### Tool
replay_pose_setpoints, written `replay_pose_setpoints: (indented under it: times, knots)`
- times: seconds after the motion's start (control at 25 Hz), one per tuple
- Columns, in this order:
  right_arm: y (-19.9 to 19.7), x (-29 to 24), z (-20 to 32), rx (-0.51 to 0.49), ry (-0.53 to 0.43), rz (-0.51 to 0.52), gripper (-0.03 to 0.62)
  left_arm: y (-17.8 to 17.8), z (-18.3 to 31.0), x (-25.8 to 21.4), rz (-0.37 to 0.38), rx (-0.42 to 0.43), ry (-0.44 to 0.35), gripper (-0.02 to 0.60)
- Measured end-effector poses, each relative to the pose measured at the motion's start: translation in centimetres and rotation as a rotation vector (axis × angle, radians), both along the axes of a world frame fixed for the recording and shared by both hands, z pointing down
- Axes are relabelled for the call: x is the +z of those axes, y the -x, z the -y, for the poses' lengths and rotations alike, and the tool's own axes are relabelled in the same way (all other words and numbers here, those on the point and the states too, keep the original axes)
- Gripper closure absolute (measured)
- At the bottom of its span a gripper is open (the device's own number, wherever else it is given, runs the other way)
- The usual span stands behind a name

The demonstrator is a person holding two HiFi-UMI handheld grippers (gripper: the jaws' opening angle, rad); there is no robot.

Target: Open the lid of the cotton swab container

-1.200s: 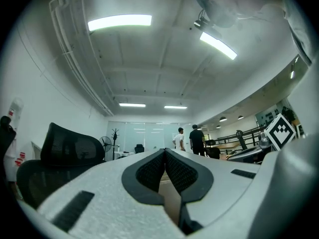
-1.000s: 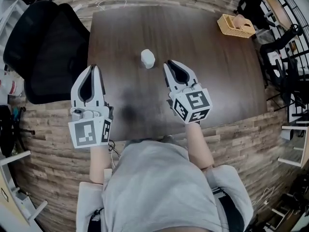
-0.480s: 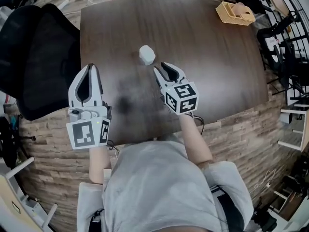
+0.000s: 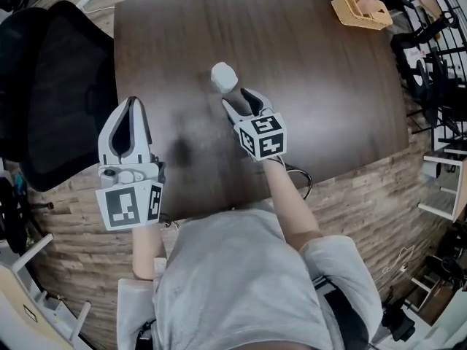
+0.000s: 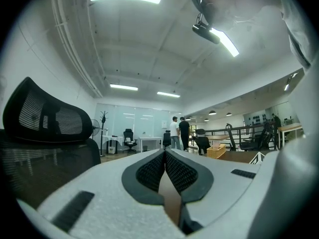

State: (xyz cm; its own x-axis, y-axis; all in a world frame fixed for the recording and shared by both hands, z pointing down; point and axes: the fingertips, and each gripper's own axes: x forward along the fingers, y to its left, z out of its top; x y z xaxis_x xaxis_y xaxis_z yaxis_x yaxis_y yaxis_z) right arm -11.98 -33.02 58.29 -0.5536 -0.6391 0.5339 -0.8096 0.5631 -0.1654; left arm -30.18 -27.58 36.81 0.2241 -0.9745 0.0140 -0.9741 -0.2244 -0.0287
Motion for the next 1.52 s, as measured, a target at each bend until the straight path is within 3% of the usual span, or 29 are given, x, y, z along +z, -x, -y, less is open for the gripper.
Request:
replay_pose_setpoints:
  times: [0.6,1.12,1.52]
  knots:
    - [1.8,3.5,4.5,0.046,-0.034,-0.036,0.382,2.6,0.1,1.9,0.015,-0.048,0.052,0.572]
    - [1.7,3.9,5.2,0.060,-0.045,-0.110,0.399,2.8,-0.2,2.5,0.020,-0.058,0.064,0.572]
    - [1.3,-2.3,2.9,-0.044,-0.147,-0.043,0.401,1.1,-0.2,1.7,0.025,-0.040,0.042,0.572]
